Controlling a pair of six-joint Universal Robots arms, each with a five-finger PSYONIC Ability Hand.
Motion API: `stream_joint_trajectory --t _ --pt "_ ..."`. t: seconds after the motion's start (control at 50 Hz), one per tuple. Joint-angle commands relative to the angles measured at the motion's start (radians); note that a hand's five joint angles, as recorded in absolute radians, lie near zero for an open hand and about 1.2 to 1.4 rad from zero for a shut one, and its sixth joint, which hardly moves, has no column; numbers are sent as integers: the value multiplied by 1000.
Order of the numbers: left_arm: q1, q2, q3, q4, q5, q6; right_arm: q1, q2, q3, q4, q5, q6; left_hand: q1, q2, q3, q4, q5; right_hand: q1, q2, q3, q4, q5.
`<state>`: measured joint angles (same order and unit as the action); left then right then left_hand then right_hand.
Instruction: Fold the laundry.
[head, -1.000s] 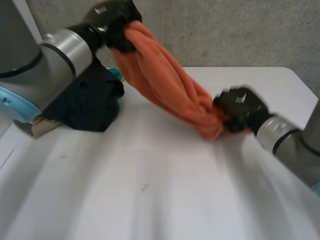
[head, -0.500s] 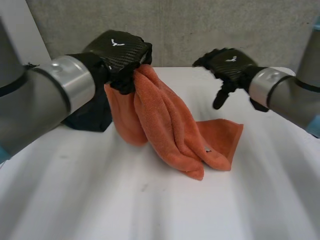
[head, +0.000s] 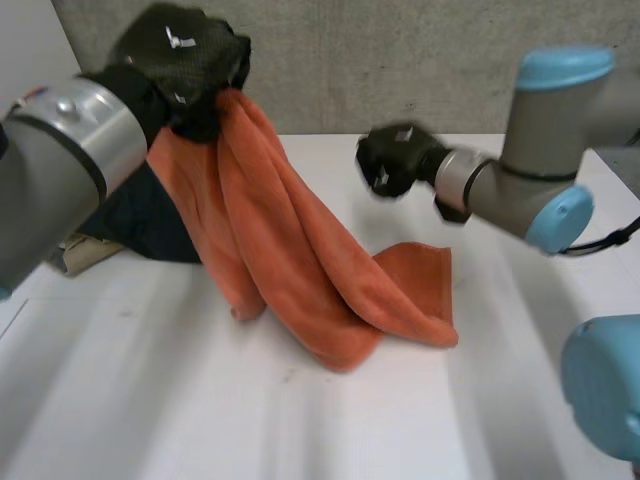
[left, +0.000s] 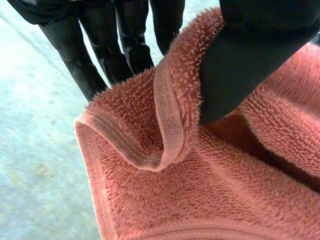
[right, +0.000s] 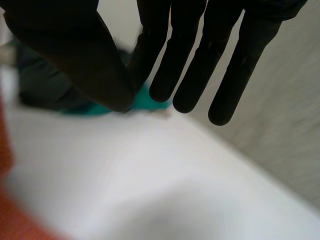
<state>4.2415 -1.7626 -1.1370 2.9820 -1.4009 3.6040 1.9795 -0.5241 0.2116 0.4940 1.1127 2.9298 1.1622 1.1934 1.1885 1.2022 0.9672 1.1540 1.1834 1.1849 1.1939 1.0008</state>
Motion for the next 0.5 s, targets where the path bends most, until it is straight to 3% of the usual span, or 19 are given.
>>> stream_joint_trajectory --t 0.02,0.06,0.08,0.1,0.12,0.24,0.34,0.5 --pt "-9 -34 192 -20 -18 -66 -59 -236 240 -244 110 112 234 203 208 194 255 242 213 211 202 221" --pt "-17 -32 203 -38 -21 -85 -67 -269 317 -268 87 115 234 203 208 194 255 102 73 71 62 81" --pt "-21 -32 203 -50 -23 -88 -65 -280 353 -279 70 115 234 203 208 194 255 -175 -205 -206 -215 -196" --pt "-23 -29 195 -75 -24 -100 -59 -292 417 -291 30 114 234 203 208 194 255 -742 -771 -773 -782 -763" --pt "-25 -26 189 -83 -24 -105 -57 -295 445 -291 7 112 234 203 208 194 255 -852 -882 -883 -892 -873" --pt "-28 15 128 -109 -20 -79 -37 -261 497 -253 -117 146 234 203 208 194 255 -859 -889 -890 -899 -880" --pt "-23 38 66 -89 -20 -24 -10 -153 422 -138 -191 225 234 203 208 194 255 -847 -877 -878 -887 -869" --pt "-5 35 17 -54 -20 12 73 -4 319 21 -206 206 234 203 208 194 255 -727 -757 -758 -767 -749"
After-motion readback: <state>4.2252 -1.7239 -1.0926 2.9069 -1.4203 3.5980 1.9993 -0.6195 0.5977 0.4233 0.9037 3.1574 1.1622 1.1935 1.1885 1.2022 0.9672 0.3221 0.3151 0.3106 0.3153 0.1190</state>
